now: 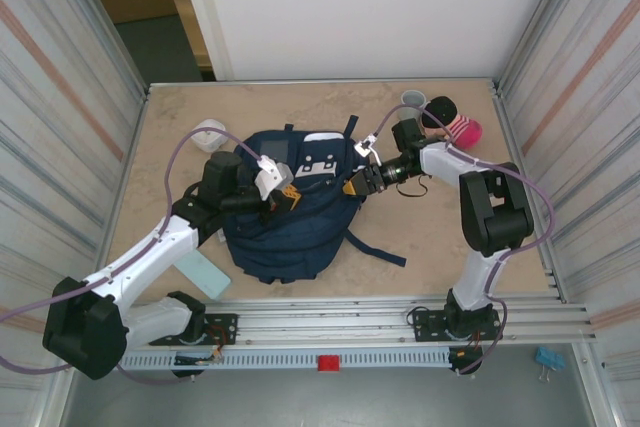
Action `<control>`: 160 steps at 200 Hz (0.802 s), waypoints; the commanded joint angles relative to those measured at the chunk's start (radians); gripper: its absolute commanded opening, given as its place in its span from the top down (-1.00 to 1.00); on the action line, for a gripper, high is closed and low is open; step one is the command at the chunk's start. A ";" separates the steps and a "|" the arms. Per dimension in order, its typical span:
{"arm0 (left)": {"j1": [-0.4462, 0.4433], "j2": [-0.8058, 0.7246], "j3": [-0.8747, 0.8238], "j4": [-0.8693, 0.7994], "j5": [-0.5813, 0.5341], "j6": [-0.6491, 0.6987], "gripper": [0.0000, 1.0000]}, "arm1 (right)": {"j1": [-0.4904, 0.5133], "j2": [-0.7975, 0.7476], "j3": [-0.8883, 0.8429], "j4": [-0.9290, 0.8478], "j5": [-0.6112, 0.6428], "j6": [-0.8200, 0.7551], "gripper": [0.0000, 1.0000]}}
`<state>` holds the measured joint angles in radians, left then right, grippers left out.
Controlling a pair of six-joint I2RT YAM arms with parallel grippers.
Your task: Pack the student bag
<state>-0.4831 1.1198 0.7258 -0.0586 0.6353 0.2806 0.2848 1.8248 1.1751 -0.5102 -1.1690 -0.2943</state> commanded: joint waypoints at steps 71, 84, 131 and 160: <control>0.012 -0.021 0.001 0.084 0.004 -0.034 1.00 | 0.014 -0.111 -0.090 0.242 -0.058 0.228 0.54; 0.012 -0.020 -0.001 0.090 0.006 -0.037 1.00 | 0.014 -0.114 -0.108 0.304 -0.037 0.289 0.58; 0.013 -0.024 -0.005 0.092 0.006 -0.039 1.00 | 0.019 -0.096 -0.126 0.375 0.028 0.400 0.67; 0.012 -0.023 0.000 0.076 -0.074 -0.057 1.00 | 0.020 -0.126 -0.141 0.368 0.039 0.413 0.85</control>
<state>-0.4812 1.1198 0.7231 -0.0460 0.6243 0.2573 0.2947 1.7473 1.0523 -0.1719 -1.1332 0.0765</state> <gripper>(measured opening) 0.072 0.109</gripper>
